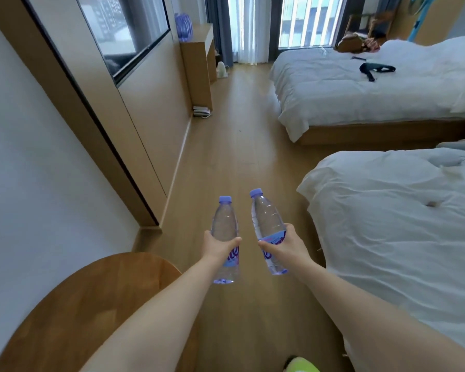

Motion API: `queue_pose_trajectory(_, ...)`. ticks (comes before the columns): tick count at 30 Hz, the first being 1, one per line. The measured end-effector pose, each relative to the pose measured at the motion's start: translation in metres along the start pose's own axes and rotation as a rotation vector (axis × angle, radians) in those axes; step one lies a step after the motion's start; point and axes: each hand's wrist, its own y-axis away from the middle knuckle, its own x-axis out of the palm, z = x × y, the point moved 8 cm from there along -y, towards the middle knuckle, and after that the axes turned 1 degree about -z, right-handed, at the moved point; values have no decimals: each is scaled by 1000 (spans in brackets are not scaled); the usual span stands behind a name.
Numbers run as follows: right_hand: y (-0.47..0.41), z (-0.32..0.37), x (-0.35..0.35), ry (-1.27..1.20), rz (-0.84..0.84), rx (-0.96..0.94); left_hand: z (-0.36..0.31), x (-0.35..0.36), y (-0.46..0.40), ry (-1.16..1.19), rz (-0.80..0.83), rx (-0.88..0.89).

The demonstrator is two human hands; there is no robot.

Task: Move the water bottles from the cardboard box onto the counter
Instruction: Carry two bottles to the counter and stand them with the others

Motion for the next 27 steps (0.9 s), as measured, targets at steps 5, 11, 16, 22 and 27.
queue_pose_trajectory(5,-114,17,-13,74,7,6,-45,31,-94,22,-14,-23)
queue_pose_trajectory(11,-257,54,-32,-5,12,43,-114,72,-202,47,-94,-76)
queue_pose_trajectory(16,-364,113,-50,48,97,-16,-187,90,-283,73,-136,-48)
queue_pose_trajectory(22,-486,155,-56,64,89,-35,-253,96,-387,-6,-140,12)
queue_pose_trajectory(27,-610,190,-49,82,66,-40,-304,97,-510,-40,-203,39)
